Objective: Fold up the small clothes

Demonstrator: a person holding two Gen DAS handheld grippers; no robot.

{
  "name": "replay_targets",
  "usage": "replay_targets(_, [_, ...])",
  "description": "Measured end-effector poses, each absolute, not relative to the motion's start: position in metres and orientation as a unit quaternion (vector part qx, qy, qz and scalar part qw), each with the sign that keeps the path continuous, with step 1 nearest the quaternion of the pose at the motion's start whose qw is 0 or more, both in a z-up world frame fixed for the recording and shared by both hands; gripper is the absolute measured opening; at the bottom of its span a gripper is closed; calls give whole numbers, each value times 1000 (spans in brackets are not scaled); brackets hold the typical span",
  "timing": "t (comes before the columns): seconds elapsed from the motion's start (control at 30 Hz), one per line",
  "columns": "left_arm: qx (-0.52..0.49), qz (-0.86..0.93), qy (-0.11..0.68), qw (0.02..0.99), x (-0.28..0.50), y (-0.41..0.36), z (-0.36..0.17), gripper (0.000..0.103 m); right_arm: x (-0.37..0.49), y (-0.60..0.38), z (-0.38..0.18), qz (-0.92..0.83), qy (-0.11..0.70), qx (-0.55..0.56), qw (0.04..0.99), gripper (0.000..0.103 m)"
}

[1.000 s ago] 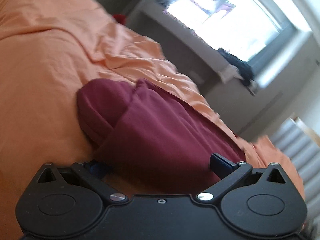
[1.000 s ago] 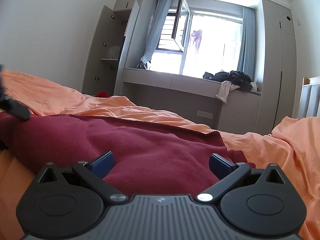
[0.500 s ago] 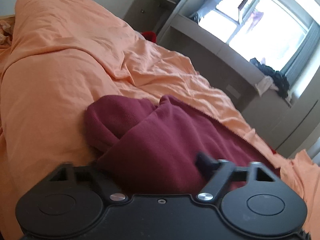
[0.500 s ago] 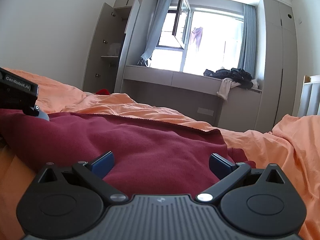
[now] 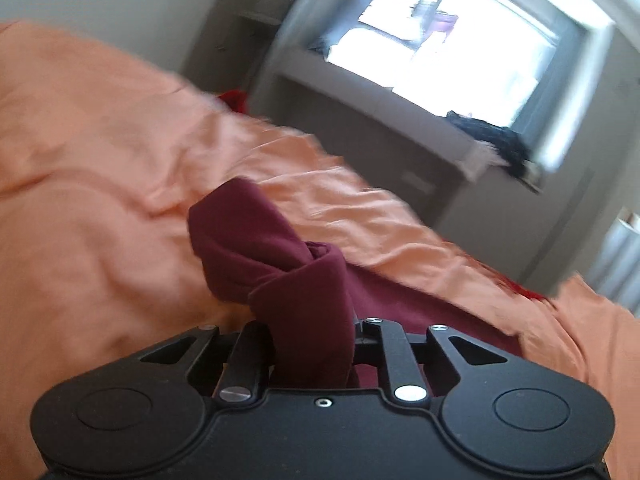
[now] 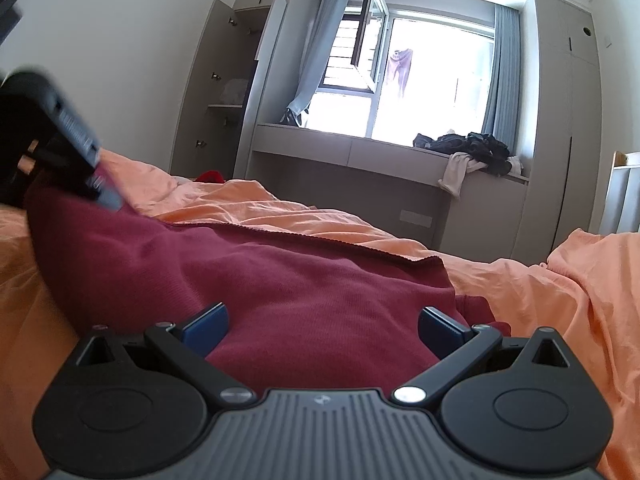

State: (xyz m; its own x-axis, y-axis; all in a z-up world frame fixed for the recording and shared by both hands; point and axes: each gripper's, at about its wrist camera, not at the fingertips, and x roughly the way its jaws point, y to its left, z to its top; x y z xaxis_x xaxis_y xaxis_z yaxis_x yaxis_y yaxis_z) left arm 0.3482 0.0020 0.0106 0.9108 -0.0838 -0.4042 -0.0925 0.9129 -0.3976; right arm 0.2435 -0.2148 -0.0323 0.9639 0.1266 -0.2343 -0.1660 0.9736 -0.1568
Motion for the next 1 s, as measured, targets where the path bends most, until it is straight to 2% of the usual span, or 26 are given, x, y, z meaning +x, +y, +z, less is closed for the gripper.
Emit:
replay_targets(0.33, [-68, -155, 184, 968, 358, -81, 58, 17, 215, -244, -19, 121, 110, -165, 973, 103])
replay_targets(0.6, [6, -239, 197, 951, 341, -148, 46, 17, 208, -286, -10, 94, 159, -266, 946, 103])
replay_targets(0.83, [98, -246, 193, 945, 319, -179, 10, 21, 217, -341, -3, 34, 190, -181, 964, 103])
replay_targets(1.0, [145, -252, 189, 938, 303, -191, -2, 42, 225, -375, 8, 41, 163, -12, 986, 103])
